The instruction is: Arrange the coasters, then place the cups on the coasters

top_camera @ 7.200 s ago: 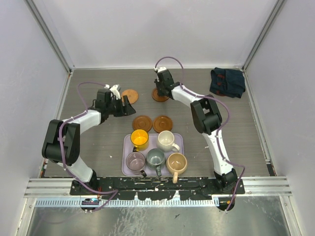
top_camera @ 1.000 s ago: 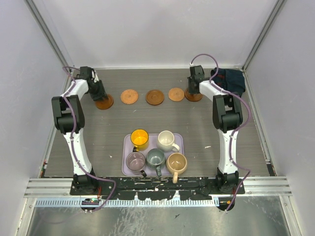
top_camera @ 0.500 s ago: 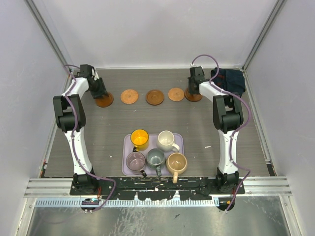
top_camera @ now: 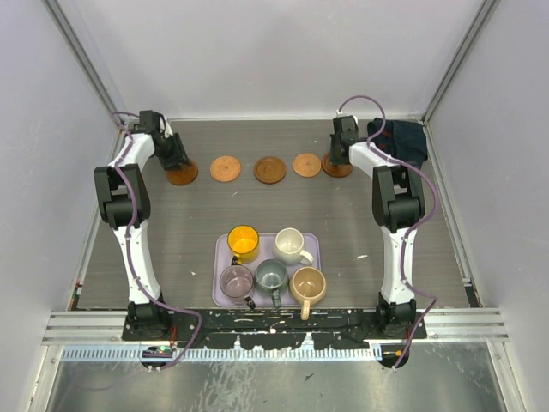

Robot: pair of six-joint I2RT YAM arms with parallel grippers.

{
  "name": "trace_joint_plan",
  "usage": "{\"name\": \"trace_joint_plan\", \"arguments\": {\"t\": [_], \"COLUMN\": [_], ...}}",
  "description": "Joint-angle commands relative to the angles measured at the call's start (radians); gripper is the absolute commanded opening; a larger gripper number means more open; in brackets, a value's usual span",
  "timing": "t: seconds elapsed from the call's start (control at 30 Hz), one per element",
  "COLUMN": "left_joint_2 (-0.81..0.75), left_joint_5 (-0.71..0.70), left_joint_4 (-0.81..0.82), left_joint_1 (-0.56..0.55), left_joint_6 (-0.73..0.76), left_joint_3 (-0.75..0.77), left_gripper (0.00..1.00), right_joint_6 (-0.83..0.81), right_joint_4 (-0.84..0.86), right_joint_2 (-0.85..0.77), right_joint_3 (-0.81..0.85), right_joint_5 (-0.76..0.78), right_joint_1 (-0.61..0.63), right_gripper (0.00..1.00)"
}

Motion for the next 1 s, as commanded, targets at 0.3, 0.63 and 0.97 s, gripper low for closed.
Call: {"name": "trace_joint_plan", "arguments": {"t": [0.3, 0.63, 0.97], "left_joint_2": [0.053, 0.047, 0.043], "left_joint_5": [0.03, 0.047, 0.071], "left_joint_4": [0.019, 0.036, 0.071], "left_joint_1": [0.005, 0.005, 0.005], "left_joint_6": [0.016, 0.021, 0.02], "left_joint_3": [0.009, 0.008, -0.003], "left_gripper": [0.46, 0.53, 0.55], "right_joint_6": [0.023, 0.035, 0.032], "right_joint_4": [-0.153, -0.153, -0.153], "right_joint_2": [0.072, 0.07, 0.073], "right_joint_3": [0.033, 0.045, 0.057], "right_joint_5": [0.08, 0.095, 0.106], "right_joint_1": [-0.048, -0.063, -0.071], "right_gripper": [0.09, 0.09, 0.09]}}
